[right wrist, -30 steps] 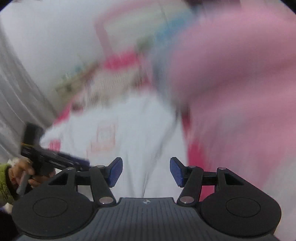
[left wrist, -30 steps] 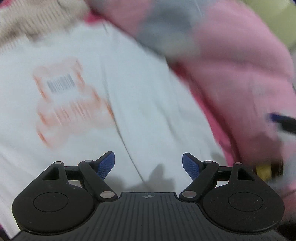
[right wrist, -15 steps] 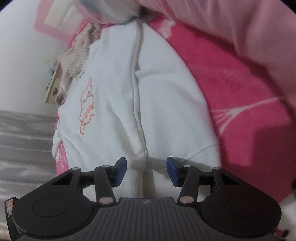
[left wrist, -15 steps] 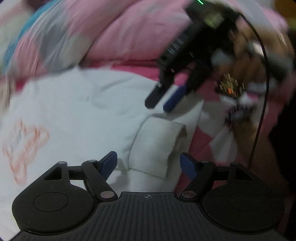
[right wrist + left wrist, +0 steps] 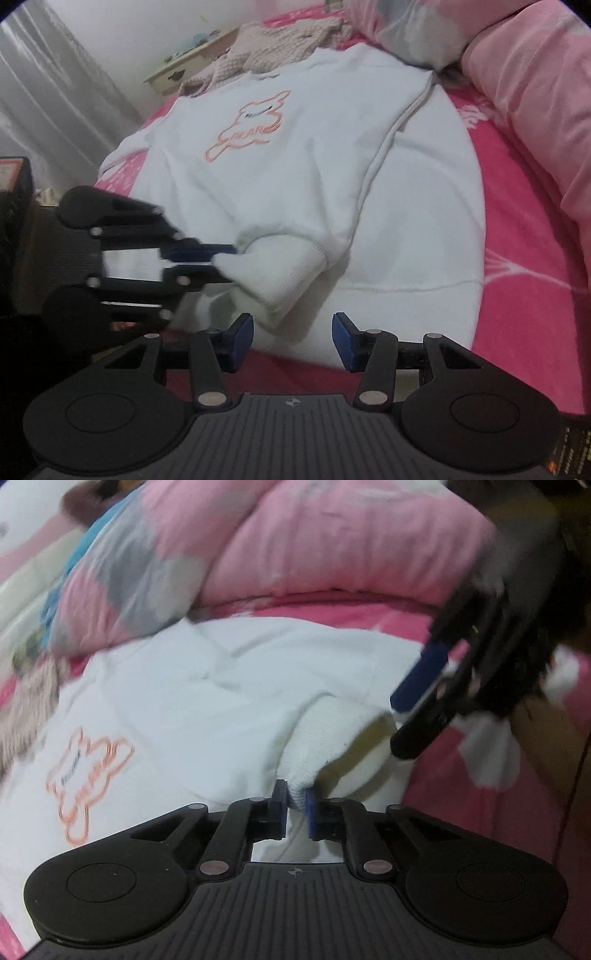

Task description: Fold clothes

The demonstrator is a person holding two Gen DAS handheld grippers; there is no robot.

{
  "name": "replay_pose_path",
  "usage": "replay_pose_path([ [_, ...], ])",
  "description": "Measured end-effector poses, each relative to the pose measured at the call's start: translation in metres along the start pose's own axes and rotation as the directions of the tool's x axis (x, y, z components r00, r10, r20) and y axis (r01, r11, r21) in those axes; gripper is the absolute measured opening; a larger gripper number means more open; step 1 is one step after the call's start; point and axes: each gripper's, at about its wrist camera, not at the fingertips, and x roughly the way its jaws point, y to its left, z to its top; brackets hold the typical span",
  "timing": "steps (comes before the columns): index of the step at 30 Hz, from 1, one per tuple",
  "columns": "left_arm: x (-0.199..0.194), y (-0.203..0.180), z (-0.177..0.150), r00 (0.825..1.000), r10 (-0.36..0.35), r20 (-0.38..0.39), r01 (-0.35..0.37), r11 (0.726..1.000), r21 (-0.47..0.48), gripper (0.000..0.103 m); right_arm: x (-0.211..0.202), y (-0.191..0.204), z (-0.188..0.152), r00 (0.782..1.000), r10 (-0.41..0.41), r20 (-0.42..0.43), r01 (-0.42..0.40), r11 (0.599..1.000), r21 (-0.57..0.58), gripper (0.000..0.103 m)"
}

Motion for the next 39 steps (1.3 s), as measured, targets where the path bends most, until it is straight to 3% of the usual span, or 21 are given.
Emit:
replay_pose_path([
  [2,-0.002,0.001,-0.001,1.000,-0.006,0.009,0.006,1.000,-0.001,0.006,0.004,-0.005,0.001,1.000,-0.003,0.015,0.002,1.000,0.016,0.047],
  [3,-0.003,0.001,-0.002,1.000,-0.009,0.014,0.009,1.000,-0.001,0.006,0.005,-0.004,0.001,1.000,-0.002,0.025,0.001,1.000,0.004,0.029],
  [5,-0.006,-0.001,-0.005,1.000,-0.019,0.017,0.018,0.999,0.027,0.006,0.002,0.006,-0.001,0.999,-0.010,0.043,0.013,0.996,-0.091,0.008],
  [7,-0.005,-0.007,-0.012,0.999,-0.030,-0.013,0.031,0.996,0.079,0.006,0.001,0.022,-0.006,0.999,-0.027,0.033,0.034,0.970,-0.239,0.007],
  [10,0.002,-0.011,-0.021,0.996,-0.037,-0.078,0.046,0.992,0.115,0.008,0.012,0.031,-0.015,0.995,-0.091,-0.052,0.067,0.935,-0.348,0.007],
  [12,-0.001,-0.002,-0.020,0.993,-0.069,-0.097,0.075,0.995,0.062,0.013,0.012,0.025,-0.016,0.992,-0.094,-0.081,0.065,0.950,-0.305,0.008],
  [13,-0.002,0.002,-0.019,0.991,-0.085,-0.107,0.089,0.995,0.035,0.025,0.007,0.019,-0.013,0.995,-0.081,-0.066,0.061,0.964,-0.258,0.009],
  [17,-0.005,0.026,-0.021,0.980,-0.169,-0.107,0.150,0.975,-0.165,0.062,-0.017,-0.009,0.001,0.999,-0.021,0.032,0.022,0.999,-0.030,0.042],
  [18,-0.005,0.032,-0.021,0.976,-0.191,-0.102,0.165,0.962,-0.219,0.074,-0.019,-0.015,0.004,0.999,-0.015,0.042,0.015,1.000,0.019,0.042],
  [20,-0.006,0.045,-0.023,0.968,-0.234,-0.090,0.193,0.926,-0.326,0.083,-0.022,-0.024,0.008,0.998,-0.022,0.058,0.017,0.996,0.088,0.044],
  [22,-0.007,0.057,-0.024,0.959,-0.274,-0.073,0.218,0.877,-0.427,0.097,-0.024,-0.030,0.011,0.996,-0.027,0.084,0.014,0.989,0.146,0.057],
  [24,-0.008,0.068,-0.025,0.950,-0.307,-0.050,0.239,0.824,-0.514,0.101,-0.026,-0.032,0.014,0.992,-0.043,0.117,0.019,0.981,0.195,0.069],
  [30,-0.007,0.067,-0.021,0.958,-0.286,-0.015,0.227,0.792,-0.567,0.103,-0.031,-0.036,0.020,0.978,-0.109,0.180,0.057,0.961,0.270,0.096],
  [34,0.004,0.069,-0.021,0.962,-0.273,-0.012,0.213,0.778,-0.591,0.103,-0.030,-0.036,0.020,0.975,-0.103,0.195,0.038,0.948,0.316,0.099],
  [39,0.008,0.078,-0.023,0.966,-0.255,0.031,0.216,0.738,-0.639,0.103,-0.024,-0.037,0.016,0.977,-0.075,0.201,-0.002,0.933,0.360,0.102],
])
